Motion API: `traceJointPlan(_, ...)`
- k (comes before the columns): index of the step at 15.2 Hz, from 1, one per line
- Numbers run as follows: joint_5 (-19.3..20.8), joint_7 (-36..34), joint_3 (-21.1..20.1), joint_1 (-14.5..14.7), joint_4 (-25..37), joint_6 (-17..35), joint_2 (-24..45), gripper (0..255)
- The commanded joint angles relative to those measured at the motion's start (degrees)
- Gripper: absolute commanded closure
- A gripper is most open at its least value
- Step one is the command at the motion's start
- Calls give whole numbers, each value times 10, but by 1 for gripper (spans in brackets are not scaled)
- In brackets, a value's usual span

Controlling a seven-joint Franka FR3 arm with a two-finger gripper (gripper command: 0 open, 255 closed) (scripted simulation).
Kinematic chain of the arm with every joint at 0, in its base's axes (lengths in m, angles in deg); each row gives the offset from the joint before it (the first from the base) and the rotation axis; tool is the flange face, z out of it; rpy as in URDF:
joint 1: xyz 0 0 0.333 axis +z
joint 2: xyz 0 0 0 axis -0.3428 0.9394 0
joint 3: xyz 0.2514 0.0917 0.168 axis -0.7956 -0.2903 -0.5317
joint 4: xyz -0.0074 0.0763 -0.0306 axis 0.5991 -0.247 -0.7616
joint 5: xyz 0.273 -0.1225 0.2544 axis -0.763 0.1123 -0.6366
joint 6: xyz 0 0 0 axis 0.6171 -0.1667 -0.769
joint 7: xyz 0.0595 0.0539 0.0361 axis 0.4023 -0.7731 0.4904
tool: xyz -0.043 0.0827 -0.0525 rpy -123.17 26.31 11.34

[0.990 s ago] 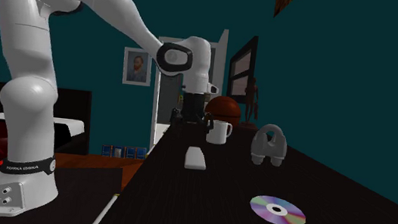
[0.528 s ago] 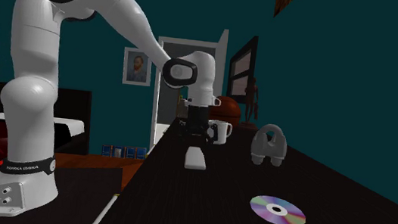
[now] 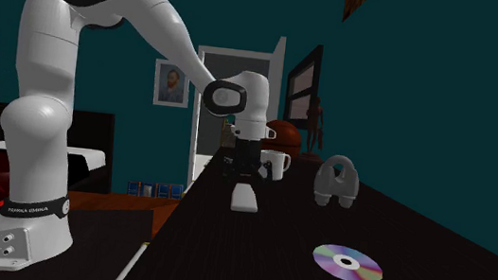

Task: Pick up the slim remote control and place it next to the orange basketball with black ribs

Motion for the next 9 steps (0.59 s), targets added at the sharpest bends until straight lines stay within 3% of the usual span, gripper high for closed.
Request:
traceJointPlan(1, 0, 0, 0, 0, 0, 0, 0, 0)
traceJointPlan(2, 0, 0, 0, 0, 0, 0, 0, 0)
traceJointPlan(3, 0, 0, 0, 0, 0, 0, 0, 255)
traceJointPlan(9, 0, 0, 0, 0, 0, 0, 0, 255)
